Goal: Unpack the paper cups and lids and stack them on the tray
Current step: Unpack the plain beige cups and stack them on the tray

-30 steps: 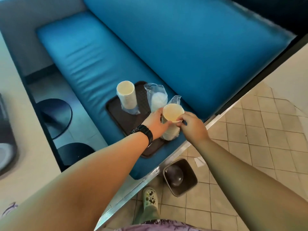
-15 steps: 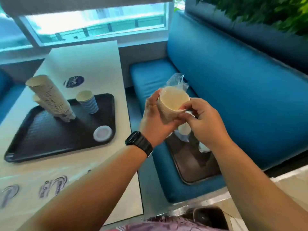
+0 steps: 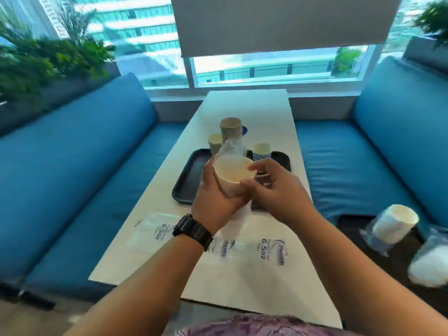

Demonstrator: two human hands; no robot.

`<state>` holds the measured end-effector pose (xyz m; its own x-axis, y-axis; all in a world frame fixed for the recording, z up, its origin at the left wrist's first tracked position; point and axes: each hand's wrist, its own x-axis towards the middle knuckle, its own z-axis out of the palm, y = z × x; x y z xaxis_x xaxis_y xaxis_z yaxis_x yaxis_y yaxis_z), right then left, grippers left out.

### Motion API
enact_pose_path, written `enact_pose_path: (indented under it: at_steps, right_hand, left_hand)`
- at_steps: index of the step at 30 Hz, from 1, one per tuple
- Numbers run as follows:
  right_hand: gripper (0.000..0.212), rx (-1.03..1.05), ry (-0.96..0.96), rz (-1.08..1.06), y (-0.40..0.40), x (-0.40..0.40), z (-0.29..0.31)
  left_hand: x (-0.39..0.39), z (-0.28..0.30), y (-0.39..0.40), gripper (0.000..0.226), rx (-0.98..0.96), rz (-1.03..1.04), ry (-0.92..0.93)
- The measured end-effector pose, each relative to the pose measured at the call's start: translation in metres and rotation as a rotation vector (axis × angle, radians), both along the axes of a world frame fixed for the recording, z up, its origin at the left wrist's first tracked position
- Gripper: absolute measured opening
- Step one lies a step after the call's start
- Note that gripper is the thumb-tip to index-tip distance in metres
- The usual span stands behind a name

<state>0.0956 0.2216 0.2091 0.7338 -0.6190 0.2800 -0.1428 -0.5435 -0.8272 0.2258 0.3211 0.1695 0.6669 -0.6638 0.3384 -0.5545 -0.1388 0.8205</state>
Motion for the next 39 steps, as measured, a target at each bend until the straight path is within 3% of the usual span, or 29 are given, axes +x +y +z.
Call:
enact_pose_path:
  at_steps: [3, 6, 14, 28, 39]
  right_hand:
    - [0.038, 0.034, 0.019, -0.016, 0.025, 0.032, 0.000]
    - [0.040, 0.027, 0.050, -0.066, 0.043, 0.058, -0.005]
    - [0.009, -0.091, 0.152, -0.124, 0.070, 0.088, -0.018]
    - [0.013, -0.138, -0.096, -0.047, 0.046, 0.105, 0.088]
    - [0.016, -0.161, -0.262, 0.018, 0.036, 0.109, 0.125]
  left_hand:
    - [0.025, -0.005, 0.029, 0.104, 0.017, 0.031, 0.024]
    - [0.042, -0.019, 0.048, 0.107, 0.047, 0.016, 0.046]
    - [0.053, -0.040, 0.066, 0.101, 0.104, -0.022, 0.150]
    - [0.045, -0.038, 0.078, 0.102, 0.043, 0.055, 0.131]
    - [0.043, -0.035, 0.078, 0.106, 0.098, 0.061, 0.152]
